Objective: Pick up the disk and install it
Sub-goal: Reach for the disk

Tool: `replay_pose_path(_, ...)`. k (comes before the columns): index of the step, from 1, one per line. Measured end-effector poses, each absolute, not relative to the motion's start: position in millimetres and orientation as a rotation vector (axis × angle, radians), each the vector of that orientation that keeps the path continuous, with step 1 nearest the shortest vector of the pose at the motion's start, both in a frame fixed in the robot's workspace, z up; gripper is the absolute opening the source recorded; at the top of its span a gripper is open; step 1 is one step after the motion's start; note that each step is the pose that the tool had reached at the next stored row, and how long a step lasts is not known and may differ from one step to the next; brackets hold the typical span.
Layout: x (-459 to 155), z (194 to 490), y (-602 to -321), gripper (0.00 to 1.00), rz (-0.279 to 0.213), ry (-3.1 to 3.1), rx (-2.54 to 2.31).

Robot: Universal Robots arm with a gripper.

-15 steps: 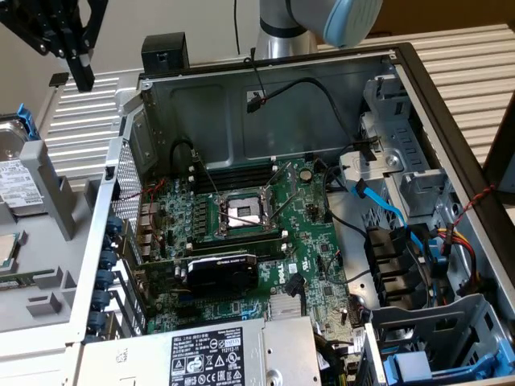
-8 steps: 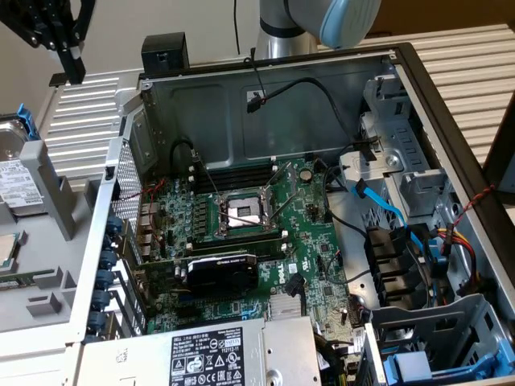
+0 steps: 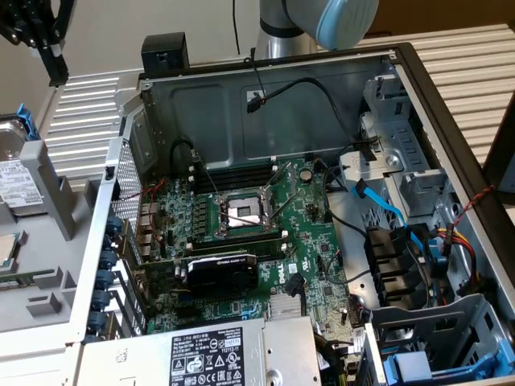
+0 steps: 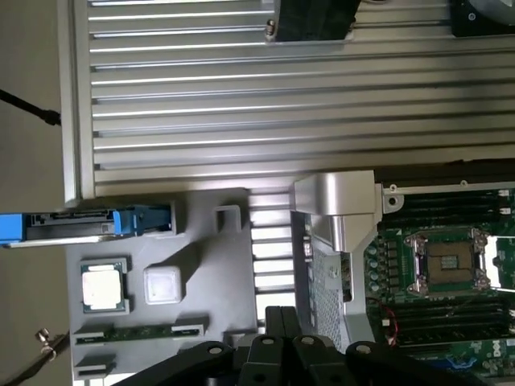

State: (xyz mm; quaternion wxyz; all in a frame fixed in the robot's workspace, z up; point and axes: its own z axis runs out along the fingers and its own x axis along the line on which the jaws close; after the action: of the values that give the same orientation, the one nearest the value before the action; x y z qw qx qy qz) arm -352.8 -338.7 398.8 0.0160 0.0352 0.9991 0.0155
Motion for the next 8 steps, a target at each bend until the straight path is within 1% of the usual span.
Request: replay_pose_path(8,-377.1,399.2,-335.1,0.11,0.047,3.125,0.110)
